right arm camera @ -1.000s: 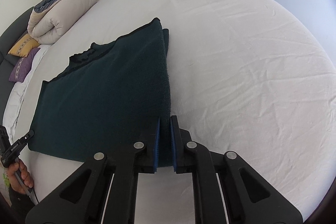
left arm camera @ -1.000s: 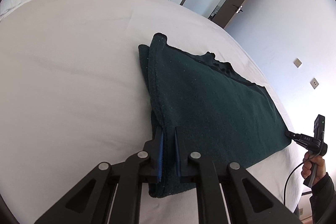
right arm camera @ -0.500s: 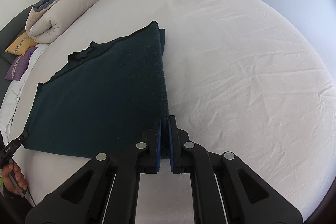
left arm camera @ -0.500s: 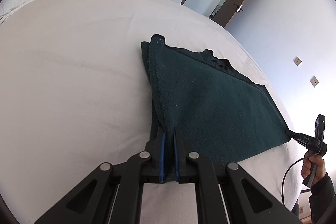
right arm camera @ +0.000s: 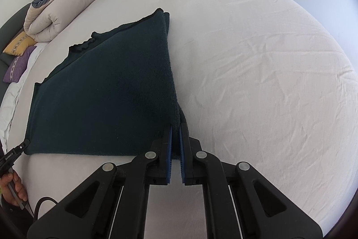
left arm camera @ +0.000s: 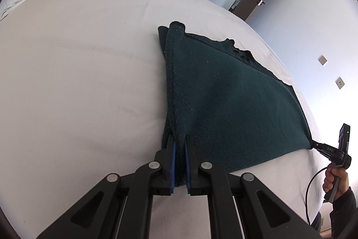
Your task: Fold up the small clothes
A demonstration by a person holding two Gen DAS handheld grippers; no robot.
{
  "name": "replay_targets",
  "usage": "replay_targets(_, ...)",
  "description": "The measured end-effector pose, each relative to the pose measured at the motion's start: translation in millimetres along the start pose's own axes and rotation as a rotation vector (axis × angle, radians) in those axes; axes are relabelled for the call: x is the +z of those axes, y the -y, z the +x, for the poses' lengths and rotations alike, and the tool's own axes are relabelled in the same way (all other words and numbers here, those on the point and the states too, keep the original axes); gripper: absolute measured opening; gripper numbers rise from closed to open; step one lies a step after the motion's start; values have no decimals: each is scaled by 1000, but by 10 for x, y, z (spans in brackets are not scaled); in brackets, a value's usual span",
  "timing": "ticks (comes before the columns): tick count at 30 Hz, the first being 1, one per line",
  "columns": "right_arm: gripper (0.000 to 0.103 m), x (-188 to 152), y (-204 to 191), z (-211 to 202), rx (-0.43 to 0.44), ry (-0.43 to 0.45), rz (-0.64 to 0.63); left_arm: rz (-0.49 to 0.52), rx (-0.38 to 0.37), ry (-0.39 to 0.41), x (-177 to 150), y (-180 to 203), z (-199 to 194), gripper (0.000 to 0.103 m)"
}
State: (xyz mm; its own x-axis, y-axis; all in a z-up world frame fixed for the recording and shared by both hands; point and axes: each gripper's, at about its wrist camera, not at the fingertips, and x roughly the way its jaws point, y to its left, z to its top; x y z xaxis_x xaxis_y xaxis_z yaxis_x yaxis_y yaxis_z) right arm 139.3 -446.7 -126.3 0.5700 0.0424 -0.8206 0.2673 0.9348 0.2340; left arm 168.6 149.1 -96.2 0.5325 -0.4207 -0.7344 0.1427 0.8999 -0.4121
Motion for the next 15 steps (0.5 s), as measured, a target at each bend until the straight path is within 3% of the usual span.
replay_targets(10, 6, 39, 58, 71, 11, -10, 24, -15, -13, -33, -3, -23, 54, 11)
replay_targets(12, 14, 41, 77, 26, -3, -21, 43, -28, -22, -39, 4, -36, 36, 13)
replay_targets(14, 34, 25, 141, -87, -24, -7, 86, -35, -9, -33, 21, -32, -18, 15)
replay_targets(15, 40, 11, 174, -180, -33, 19, 104, -26, 31, -23, 40, -17, -67, 23)
